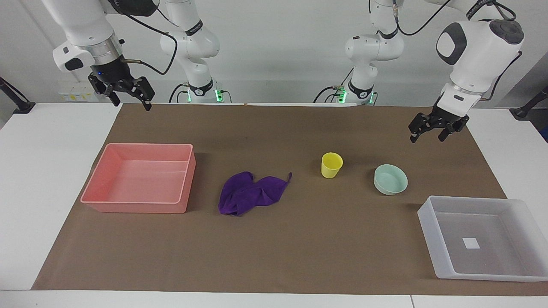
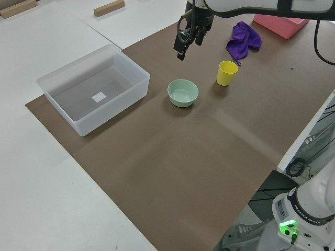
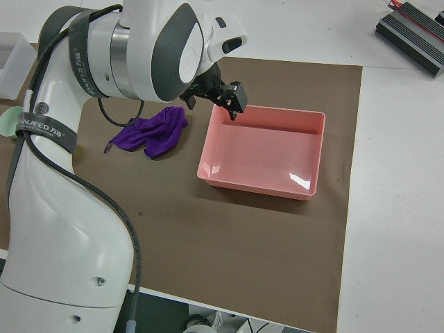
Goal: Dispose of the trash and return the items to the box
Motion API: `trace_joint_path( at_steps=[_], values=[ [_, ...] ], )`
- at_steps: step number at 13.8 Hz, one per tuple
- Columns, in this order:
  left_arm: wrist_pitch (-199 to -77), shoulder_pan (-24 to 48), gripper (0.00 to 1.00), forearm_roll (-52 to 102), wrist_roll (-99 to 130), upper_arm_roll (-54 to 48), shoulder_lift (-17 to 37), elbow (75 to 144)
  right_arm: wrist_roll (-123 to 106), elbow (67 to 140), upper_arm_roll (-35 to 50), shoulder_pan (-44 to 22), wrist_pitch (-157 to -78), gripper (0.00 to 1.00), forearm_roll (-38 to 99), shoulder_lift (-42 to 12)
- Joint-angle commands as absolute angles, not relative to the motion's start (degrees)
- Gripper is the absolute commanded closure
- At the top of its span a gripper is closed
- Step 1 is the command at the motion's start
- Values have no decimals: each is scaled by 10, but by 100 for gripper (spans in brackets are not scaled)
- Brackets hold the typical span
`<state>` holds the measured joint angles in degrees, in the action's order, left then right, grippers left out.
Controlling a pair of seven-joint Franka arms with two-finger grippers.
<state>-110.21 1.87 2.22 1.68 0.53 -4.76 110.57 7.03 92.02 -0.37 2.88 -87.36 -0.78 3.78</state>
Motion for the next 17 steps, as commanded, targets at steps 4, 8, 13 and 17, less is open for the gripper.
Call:
trace_joint_path(
  at_steps=[4, 8, 13, 17],
  values=[
    [-1242, 17, 0, 10, 17, 4, -57, 1240, 62, 931, -2, 35, -866, 0, 2, 50],
    [-1313, 17, 0, 10, 18, 4, -46, 1299, 62, 931, -2, 35, -866, 0, 2, 49],
    [-1393, 17, 0, 11, 17, 3, -4, 1317, 62, 931, -2, 35, -866, 0, 2, 49],
    [-1445, 17, 0, 10, 5, 3, 58, 1313, 62, 931, -2, 35, -866, 0, 2, 49]
  ],
)
